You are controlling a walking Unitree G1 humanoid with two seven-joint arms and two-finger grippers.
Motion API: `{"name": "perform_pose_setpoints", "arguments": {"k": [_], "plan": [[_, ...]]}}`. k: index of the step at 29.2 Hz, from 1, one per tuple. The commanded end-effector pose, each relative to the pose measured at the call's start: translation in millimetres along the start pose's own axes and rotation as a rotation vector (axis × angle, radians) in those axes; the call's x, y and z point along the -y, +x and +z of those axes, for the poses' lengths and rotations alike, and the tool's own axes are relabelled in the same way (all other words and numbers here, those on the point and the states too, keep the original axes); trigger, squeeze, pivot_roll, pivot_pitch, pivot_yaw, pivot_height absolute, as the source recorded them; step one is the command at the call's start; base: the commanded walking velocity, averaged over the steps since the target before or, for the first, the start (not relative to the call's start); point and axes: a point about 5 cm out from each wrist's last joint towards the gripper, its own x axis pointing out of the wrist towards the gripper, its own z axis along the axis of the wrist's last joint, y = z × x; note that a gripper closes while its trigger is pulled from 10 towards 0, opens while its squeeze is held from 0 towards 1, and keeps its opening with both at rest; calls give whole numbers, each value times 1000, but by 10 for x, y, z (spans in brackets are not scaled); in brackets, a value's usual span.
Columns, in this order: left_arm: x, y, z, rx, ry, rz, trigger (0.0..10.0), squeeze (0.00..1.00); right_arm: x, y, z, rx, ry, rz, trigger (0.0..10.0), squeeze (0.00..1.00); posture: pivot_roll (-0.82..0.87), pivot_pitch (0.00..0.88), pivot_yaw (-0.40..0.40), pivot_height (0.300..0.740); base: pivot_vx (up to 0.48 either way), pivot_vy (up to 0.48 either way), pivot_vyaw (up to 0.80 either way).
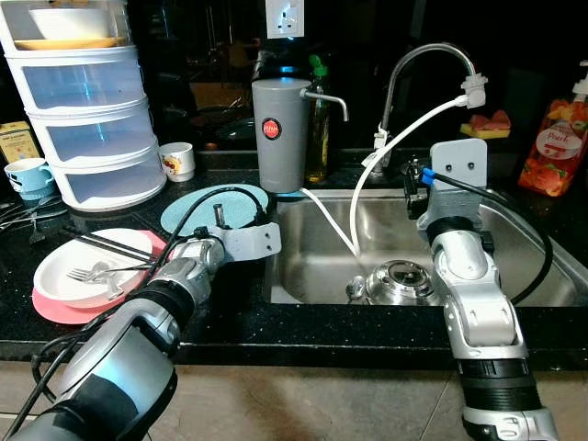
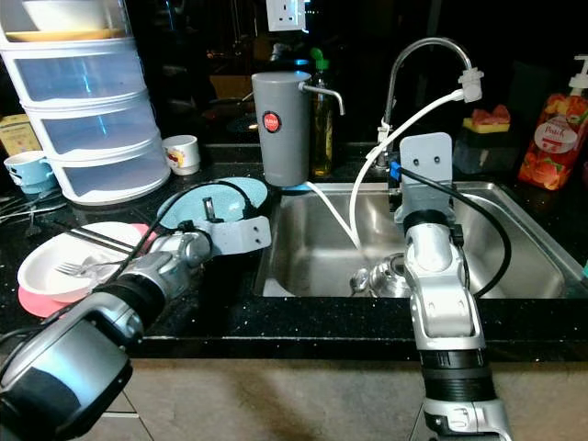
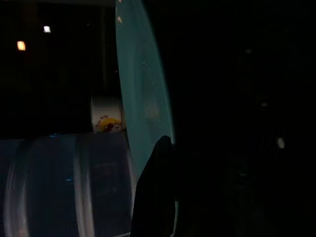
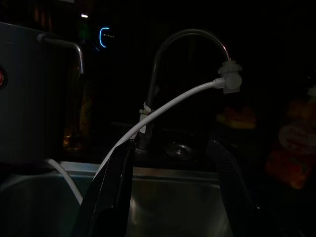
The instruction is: Kitchen organization
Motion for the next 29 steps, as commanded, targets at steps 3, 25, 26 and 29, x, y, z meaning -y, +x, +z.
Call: {"name": "perform_pose_setpoints", "arguments": {"k": [3,25,26,29], "plan": [[-80,-3,48,37,43,130,10000,0,-23,8,68,16,18,5,10000,0,-5,37,1,740,0,0,0],[-38,-556,901,715,21,462,10000,0,-421,-169,124,-211,946,482,10000,0,7,34,-12,740,0,0,0],[-43,-571,915,727,19,465,10000,0,-416,-169,119,-217,952,482,10000,0,7,34,-12,740,0,0,0],[-12,-618,968,764,29,454,10000,0,-403,-170,99,-237,977,477,10000,0,7,34,-14,740,0,0,0]]}}
